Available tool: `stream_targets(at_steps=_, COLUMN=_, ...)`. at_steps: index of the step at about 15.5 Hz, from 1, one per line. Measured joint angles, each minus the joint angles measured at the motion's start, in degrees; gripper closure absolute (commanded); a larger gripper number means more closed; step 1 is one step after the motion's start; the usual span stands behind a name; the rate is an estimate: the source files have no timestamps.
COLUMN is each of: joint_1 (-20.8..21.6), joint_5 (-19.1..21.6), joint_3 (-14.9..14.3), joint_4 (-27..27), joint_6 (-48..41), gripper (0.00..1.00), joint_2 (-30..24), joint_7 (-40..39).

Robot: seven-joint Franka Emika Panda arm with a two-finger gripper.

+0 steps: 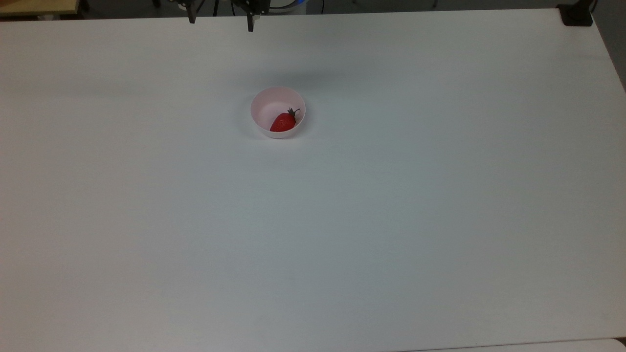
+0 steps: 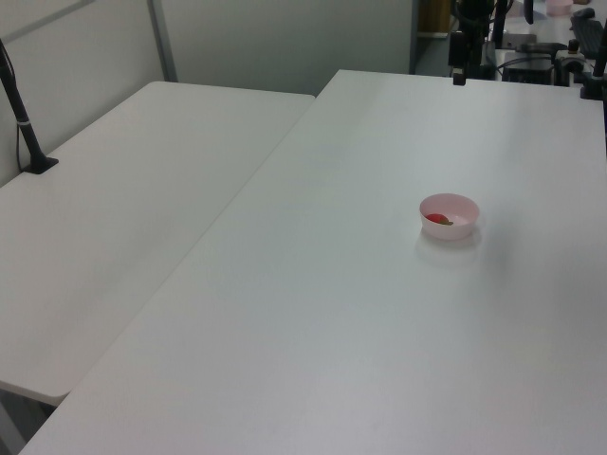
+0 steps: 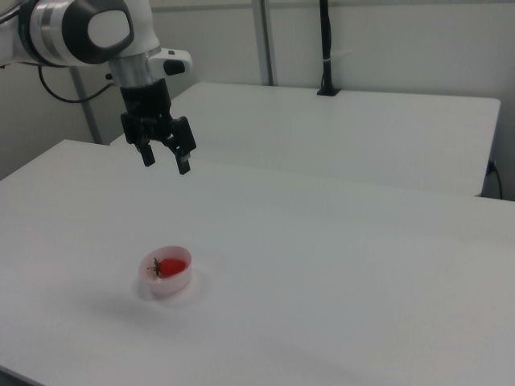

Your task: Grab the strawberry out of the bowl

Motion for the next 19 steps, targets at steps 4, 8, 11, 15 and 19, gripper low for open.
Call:
stream_targets(at_steps=4, joint_1=0.0, joint_5=0.0, joint_3=0.02, joint_4=0.0, joint_6=0.0, gripper=0.0, joint_2=0.0, joint_7=0.0)
stream_targets(at_steps=8, joint_1=0.0, joint_5=0.0, joint_3=0.02, joint_4=-0.02, joint_6=0.0, gripper=0.0, joint_2=0.0, joint_7=0.0)
stream_targets(at_steps=11, joint_1=0.0, joint_5=0.0, joint_3=0.05, joint_4=-0.11, joint_6=0.0, gripper=0.0, joint_2=0.01, joint_7=0.0)
stream_targets(at_steps=15, joint_1=0.0, joint_5=0.91, joint_3=0.05, joint_4=-0.19, joint_6=0.0, gripper=0.0, joint_2=0.01, joint_7=-0.42)
stream_targets(at_steps=19, joint_1=0.0, joint_5=1.53, joint_3=0.05, joint_4=-0.19, joint_6=0.0, gripper=0.0, joint_2=0.01, joint_7=-0.71)
